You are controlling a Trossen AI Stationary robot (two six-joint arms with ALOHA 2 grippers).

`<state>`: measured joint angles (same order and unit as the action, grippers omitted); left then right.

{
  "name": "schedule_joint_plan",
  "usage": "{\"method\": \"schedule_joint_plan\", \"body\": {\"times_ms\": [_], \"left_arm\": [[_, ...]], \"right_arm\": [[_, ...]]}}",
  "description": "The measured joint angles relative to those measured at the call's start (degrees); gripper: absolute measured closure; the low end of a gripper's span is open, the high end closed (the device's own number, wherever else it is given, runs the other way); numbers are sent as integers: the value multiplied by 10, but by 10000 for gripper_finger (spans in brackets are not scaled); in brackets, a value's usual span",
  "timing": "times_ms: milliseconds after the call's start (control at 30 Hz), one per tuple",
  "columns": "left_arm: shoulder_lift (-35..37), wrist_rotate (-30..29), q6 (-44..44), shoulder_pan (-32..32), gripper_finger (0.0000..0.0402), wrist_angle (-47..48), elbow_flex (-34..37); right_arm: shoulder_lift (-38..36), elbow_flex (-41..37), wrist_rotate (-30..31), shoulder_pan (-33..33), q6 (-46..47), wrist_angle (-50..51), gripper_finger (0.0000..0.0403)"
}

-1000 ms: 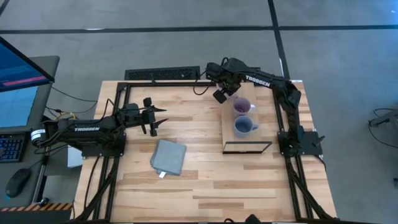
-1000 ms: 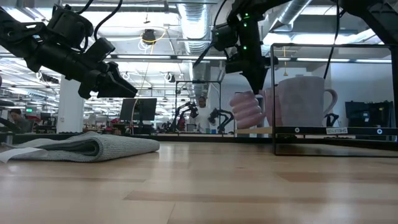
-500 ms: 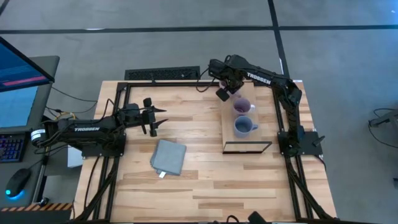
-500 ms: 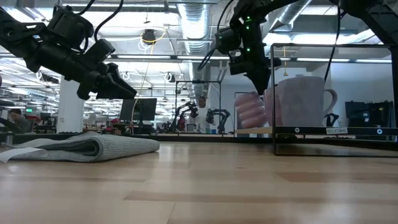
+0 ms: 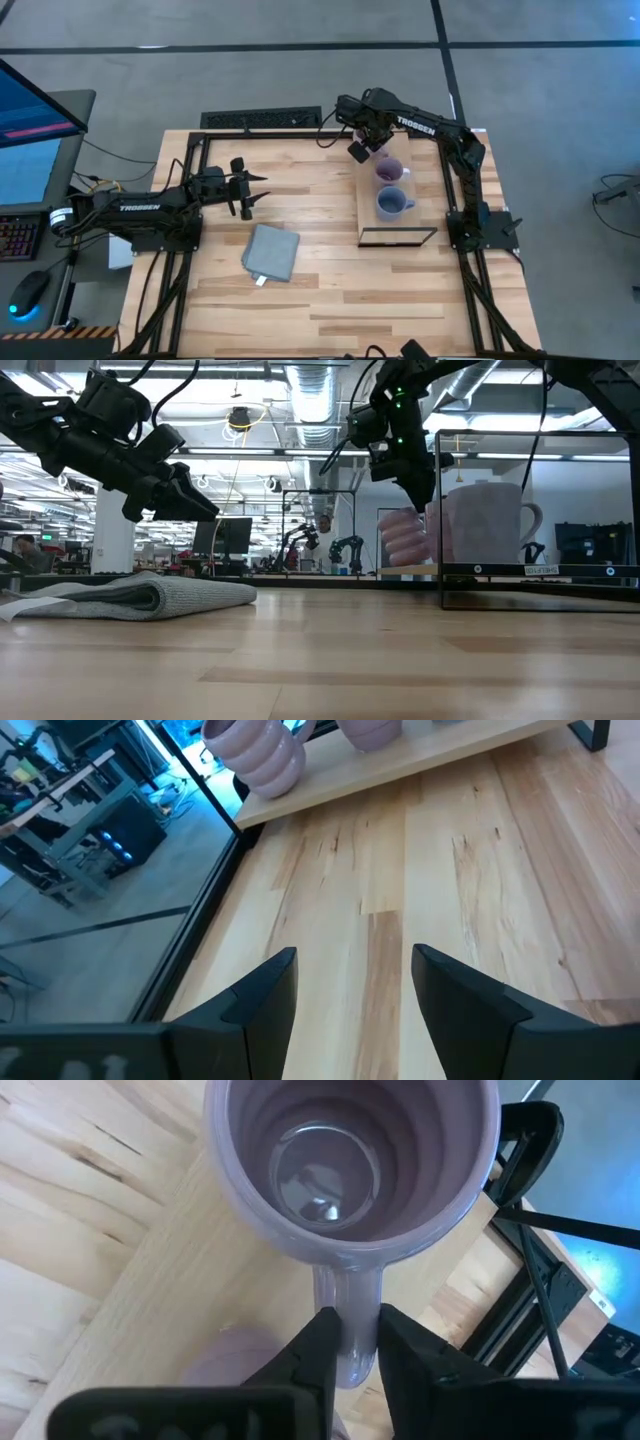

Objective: Stack small to large cups/mugs on shelf
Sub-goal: Put the purple mug on the shelf

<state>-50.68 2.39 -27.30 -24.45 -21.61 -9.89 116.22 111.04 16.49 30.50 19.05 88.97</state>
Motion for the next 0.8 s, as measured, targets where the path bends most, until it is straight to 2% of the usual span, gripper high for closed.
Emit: {"method": "schedule_joint_plan", "body": {"times_ms": [800], "left_arm": [[0,0,10,0,212,3,0]], "right_arm": [[0,0,-1,0,-2,11,315]]}}
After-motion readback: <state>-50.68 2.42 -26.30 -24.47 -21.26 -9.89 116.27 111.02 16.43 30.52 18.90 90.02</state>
